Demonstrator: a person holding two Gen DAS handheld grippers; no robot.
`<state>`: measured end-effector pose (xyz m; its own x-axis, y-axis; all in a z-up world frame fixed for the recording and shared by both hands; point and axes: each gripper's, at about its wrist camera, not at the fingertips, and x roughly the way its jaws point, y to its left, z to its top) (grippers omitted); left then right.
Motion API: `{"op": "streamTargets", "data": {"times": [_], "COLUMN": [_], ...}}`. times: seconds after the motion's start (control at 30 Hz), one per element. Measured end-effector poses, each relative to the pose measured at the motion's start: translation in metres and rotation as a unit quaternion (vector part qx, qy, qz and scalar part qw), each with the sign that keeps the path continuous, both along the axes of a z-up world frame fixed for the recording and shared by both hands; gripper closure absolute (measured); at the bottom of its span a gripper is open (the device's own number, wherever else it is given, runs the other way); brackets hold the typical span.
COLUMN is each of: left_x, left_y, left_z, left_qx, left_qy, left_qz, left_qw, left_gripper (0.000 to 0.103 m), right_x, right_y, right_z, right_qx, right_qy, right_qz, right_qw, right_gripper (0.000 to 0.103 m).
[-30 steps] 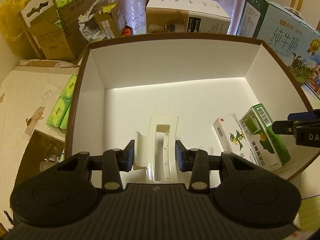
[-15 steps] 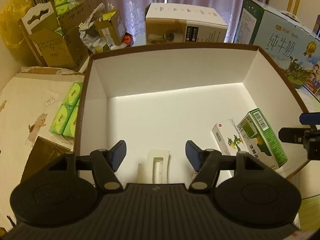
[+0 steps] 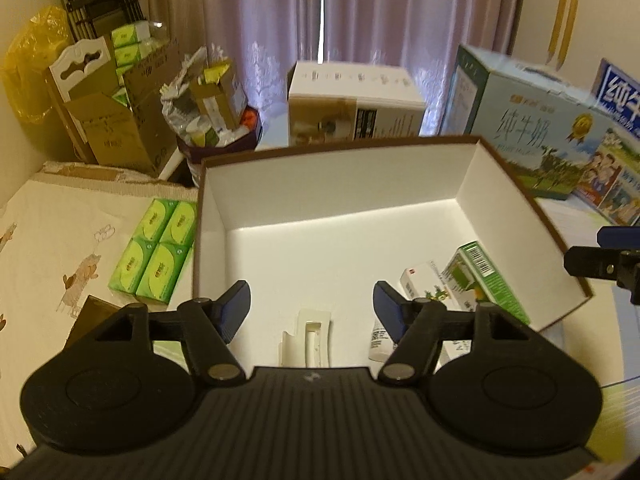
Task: Organize objects
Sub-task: 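Withdraw both tools from the box toward the remaining table items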
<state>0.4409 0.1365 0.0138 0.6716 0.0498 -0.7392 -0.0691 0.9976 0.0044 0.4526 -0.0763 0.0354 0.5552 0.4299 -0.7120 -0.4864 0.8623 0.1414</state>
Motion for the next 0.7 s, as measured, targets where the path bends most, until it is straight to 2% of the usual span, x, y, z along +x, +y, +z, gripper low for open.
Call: {"op": "streamTargets", "data": {"times": [0.37, 0.7], "left_x": [-0.068, -0.125], "left_y": [0.010, 0.012], "left_z": [0.039, 0.036], "left_qx": [0.005, 0.000], "left_qy": [-0.046, -0.032], "left_qz": [-0.009, -0.014], "left_qw": [0.9989, 0.9994], "left_gripper": [0.038, 0.039], "right_x": [-0.061, -0.108], "right_y": [-0.034, -0.058], "right_z": [0.037, 0.035], "right_qx": [0.046, 0.059], "right_qy": [-0.048, -0.041], "right_qz": [-0.009, -0.018], "right_qw": [0.998, 0.997], "right_gripper": [0.033, 0.033]}}
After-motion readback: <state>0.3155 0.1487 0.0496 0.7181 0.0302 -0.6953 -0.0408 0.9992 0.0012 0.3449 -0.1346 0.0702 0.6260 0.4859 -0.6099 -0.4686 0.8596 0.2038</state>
